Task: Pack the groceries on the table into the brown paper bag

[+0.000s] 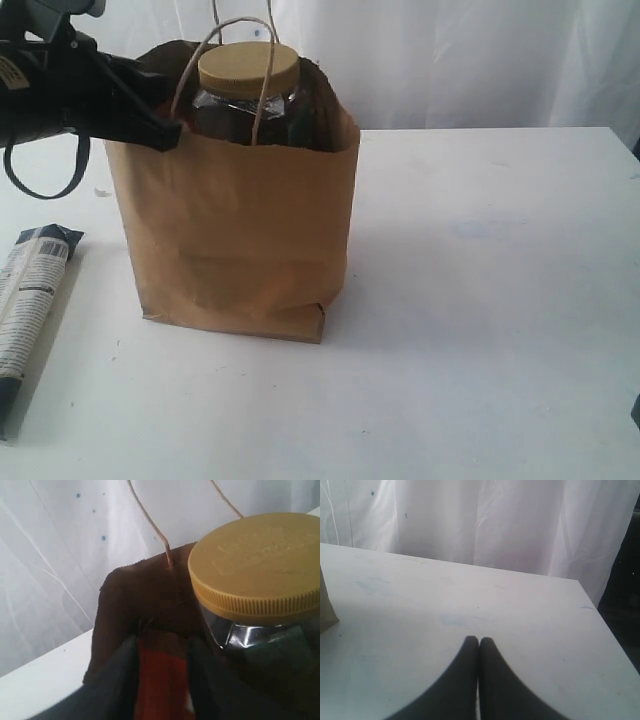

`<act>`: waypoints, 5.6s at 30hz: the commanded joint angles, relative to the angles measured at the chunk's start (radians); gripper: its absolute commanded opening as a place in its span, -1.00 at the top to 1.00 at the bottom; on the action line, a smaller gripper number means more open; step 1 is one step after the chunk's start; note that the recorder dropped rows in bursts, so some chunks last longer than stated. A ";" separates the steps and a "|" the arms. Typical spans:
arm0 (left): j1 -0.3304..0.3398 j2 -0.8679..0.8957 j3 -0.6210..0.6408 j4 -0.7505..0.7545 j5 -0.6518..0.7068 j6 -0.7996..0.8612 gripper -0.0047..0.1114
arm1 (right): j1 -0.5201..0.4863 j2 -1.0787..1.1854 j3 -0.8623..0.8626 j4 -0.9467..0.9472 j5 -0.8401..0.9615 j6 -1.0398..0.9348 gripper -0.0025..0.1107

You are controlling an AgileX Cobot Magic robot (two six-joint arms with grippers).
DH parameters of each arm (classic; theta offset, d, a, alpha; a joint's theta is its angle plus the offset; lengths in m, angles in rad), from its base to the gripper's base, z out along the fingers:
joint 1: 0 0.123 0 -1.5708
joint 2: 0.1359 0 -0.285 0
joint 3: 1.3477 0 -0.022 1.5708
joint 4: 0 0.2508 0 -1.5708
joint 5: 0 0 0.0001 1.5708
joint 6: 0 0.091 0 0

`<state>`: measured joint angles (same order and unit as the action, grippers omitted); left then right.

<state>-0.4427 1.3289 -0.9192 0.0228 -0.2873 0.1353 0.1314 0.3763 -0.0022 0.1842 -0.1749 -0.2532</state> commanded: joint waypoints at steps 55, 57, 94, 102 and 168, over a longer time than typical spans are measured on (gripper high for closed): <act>0.002 -0.473 -0.001 0.035 0.558 0.313 0.70 | 0.002 0.004 0.002 0.002 -0.006 0.003 0.96; 0.002 -0.478 -0.001 0.118 0.643 0.313 0.90 | 0.002 0.004 0.002 0.002 -0.006 0.003 0.96; 0.361 -0.210 0.198 0.153 1.287 -0.124 0.92 | 0.002 0.004 0.002 0.002 -0.006 0.003 0.96; 0.361 -0.181 0.197 0.119 1.170 -0.054 0.92 | 0.002 0.004 0.002 0.002 -0.006 0.003 0.96; 0.361 -0.045 0.197 -0.014 0.453 -0.260 -0.89 | 0.002 0.004 0.002 0.003 -0.006 0.003 0.96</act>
<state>-0.0841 1.2836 -0.7276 0.0262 0.2013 -0.1286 0.1314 0.3763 -0.0022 0.1842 -0.1749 -0.2532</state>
